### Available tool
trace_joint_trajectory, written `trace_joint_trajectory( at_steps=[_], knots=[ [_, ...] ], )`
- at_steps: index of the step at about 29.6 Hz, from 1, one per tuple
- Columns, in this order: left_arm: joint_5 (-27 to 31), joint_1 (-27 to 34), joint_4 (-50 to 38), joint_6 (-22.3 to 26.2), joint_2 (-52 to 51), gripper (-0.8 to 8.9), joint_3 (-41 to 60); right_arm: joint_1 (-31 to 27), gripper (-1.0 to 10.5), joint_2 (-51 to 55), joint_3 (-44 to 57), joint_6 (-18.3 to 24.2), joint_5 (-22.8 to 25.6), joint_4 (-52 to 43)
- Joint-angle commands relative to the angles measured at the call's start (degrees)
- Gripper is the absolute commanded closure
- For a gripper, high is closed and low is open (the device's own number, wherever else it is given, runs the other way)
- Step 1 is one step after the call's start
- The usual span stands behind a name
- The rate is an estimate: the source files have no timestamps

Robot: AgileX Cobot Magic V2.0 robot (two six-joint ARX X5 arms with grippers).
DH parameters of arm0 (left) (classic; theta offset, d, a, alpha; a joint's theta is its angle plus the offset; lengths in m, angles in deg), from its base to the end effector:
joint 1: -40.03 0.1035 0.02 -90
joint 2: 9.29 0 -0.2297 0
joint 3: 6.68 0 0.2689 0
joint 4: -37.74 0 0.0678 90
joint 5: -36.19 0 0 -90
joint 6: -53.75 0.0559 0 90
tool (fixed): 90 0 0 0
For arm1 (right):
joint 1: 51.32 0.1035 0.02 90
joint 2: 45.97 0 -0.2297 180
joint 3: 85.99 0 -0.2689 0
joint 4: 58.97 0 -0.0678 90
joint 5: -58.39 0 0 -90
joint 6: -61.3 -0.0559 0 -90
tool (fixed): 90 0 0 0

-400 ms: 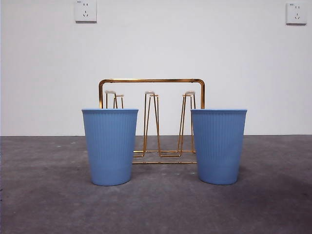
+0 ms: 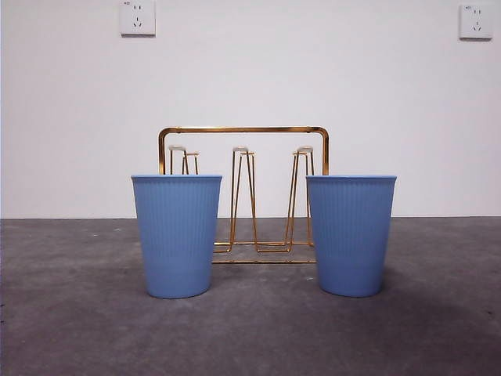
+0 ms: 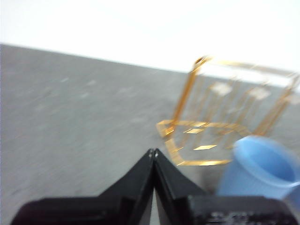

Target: Pick up cup 1,put cup 1 in the cup rack,pick up cup 2,put cup 2 in the cup rack

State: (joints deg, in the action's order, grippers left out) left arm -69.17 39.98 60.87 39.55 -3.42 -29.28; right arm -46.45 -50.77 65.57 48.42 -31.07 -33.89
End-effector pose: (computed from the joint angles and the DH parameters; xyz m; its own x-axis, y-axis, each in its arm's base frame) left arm 0.1700 -0.0150 0.1908 0.9580 -0.2657 -0.1075 0.2287 0.9346 -0.2724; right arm 0.1606 0.0132 0.2274 0.9968 0.0755 -0.0251 -0.0680 0.9725 0.2226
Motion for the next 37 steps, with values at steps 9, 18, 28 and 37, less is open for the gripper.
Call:
trace_joint_trajectory(
  at_steps=[9, 18, 28, 37],
  knots=[
    [-12.2, 0.1, 9.0, -2.3, 10.6, 8.2, -18.3, 0.0, 9.6, -18.8, -24.2, 8.1, -11.1, 20.0],
    [-20.1, 0.1, 27.1, 4.8, 20.8, 8.2, -34.7, 0.0, 9.6, -34.1, -42.3, 14.7, -16.8, 40.3],
    [-21.1, -0.5, 36.9, 11.3, 26.5, 8.18, -41.9, 0.0, 9.5, -43.0, -50.6, 19.6, -17.1, 50.6],
    [-21.2, -3.8, 36.9, 10.4, 29.7, 0.87, -42.0, 0.0, 4.1, -44.1, -50.8, 19.1, -21.4, 50.8]
  ],
)
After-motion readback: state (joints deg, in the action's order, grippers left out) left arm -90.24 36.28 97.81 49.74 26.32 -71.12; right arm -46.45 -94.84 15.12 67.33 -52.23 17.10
